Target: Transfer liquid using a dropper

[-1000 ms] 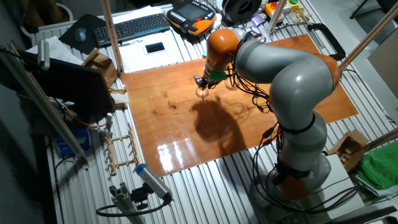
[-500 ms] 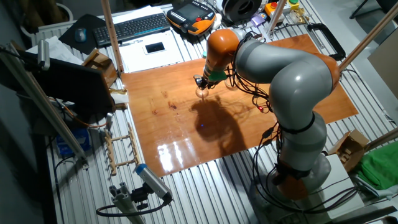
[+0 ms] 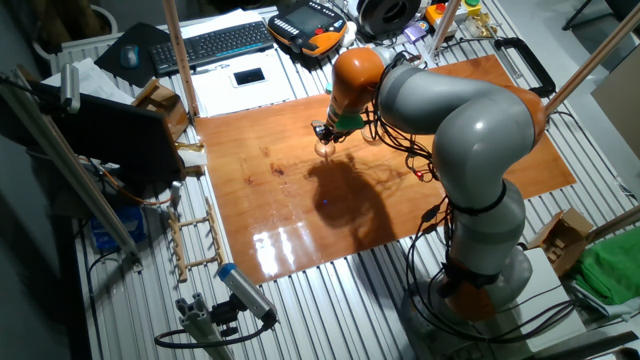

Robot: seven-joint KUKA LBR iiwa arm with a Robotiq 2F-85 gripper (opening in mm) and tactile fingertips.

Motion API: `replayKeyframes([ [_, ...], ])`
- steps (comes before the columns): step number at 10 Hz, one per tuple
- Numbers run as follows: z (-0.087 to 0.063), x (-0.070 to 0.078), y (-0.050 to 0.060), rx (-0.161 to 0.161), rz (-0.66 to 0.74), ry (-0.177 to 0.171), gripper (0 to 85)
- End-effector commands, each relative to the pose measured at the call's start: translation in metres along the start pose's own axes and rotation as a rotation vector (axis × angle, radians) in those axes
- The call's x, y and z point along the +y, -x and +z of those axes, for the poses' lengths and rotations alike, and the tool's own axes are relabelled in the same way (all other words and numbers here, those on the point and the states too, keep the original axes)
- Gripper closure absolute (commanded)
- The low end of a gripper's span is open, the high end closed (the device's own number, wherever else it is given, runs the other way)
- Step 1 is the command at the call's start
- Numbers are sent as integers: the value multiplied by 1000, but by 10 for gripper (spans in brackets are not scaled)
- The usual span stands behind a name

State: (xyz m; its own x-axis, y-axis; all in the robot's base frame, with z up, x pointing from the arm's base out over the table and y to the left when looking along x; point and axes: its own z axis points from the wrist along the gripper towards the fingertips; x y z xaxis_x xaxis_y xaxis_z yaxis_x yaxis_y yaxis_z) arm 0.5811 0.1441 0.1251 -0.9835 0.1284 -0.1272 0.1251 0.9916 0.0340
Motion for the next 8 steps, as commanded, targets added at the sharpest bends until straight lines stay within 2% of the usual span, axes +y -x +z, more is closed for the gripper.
replayKeyframes([
  [1,0,0,0,-2,3,-3,563],
  [8,1,0,0,-1,30,-8,587],
])
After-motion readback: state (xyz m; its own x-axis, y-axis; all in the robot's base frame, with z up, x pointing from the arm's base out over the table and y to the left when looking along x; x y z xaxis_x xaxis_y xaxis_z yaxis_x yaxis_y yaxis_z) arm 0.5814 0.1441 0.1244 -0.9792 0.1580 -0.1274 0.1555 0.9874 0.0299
